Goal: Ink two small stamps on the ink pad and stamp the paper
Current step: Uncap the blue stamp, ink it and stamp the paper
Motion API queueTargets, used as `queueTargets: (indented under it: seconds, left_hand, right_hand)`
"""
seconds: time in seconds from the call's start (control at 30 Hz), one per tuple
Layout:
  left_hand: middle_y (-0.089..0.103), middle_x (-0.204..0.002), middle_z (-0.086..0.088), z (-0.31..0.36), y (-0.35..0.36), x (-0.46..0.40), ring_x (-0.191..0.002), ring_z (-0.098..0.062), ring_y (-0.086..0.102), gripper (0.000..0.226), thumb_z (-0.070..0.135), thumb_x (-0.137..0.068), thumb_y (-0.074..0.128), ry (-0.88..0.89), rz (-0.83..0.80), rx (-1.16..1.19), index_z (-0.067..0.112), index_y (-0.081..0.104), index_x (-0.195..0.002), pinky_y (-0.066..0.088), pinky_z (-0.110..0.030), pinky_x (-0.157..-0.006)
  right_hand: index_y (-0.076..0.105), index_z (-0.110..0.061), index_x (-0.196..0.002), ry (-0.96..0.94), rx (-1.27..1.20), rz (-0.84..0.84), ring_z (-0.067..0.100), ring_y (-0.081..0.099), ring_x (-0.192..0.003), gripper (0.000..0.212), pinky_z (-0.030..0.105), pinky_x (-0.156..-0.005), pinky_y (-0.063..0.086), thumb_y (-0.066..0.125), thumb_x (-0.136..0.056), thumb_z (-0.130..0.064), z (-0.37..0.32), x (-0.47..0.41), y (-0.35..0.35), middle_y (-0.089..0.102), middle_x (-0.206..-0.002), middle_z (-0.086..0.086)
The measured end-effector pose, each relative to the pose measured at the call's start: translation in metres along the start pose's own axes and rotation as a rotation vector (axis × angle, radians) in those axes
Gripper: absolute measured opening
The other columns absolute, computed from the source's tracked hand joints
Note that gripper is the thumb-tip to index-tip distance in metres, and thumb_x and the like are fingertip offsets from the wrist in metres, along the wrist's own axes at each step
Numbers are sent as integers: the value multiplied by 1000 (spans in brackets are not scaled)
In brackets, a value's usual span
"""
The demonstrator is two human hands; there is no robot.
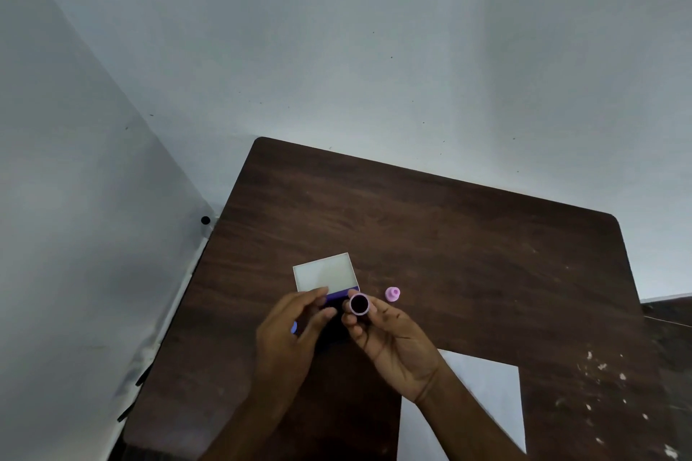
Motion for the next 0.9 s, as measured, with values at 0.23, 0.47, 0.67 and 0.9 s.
queueTargets:
  seconds: [0.23, 0.47, 0.67, 0.9]
  left_hand:
    - [65, -106, 16, 50, 9, -2, -102, 3, 60, 46, 38, -67, 79, 186, -62, 80, 28, 67, -110, 44, -7, -86]
    - [68, -102, 7, 49, 9, -6, -98, -3, 63, 38, 27, -70, 81, 175, -31, 66, 15, 73, -105, 50, -15, -85]
    - [68, -102, 8, 44, 8, -8, -97, -5, 63, 38, 28, -71, 81, 176, -19, 48, 16, 72, -106, 51, -16, -83]
    - [64, -101, 10, 44, 8, -11, -97, -3, 60, 41, 32, -70, 81, 178, -26, 25, 29, 68, -108, 46, -10, -83]
  right_hand:
    - [53, 9, -126, -21, -29, -32, 28, 57, -110, 40, 28, -84, 53, 56, -89, -7, 0, -5, 2, 59, -126, 24]
    - [60, 4, -121, -29, 6, -51, 27, 60, -107, 41, 35, -90, 52, 62, -83, -10, -1, -6, 6, 61, -123, 21]
    - [61, 2, -120, 0, 14, -75, 22, 63, -102, 40, 34, -89, 52, 64, -83, -11, -3, -9, 12, 64, -120, 18]
    - [54, 1, -128, 76, -75, -71, 25, 60, -103, 39, 39, -97, 47, 54, -93, -15, 6, -11, 1, 58, -125, 21]
Point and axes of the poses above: each hand's wrist, its own x-axis away from the middle knuckle, its own y-axis out of the palm, z = x × y, the point moved 7 cm from there along -x, towards the middle knuckle
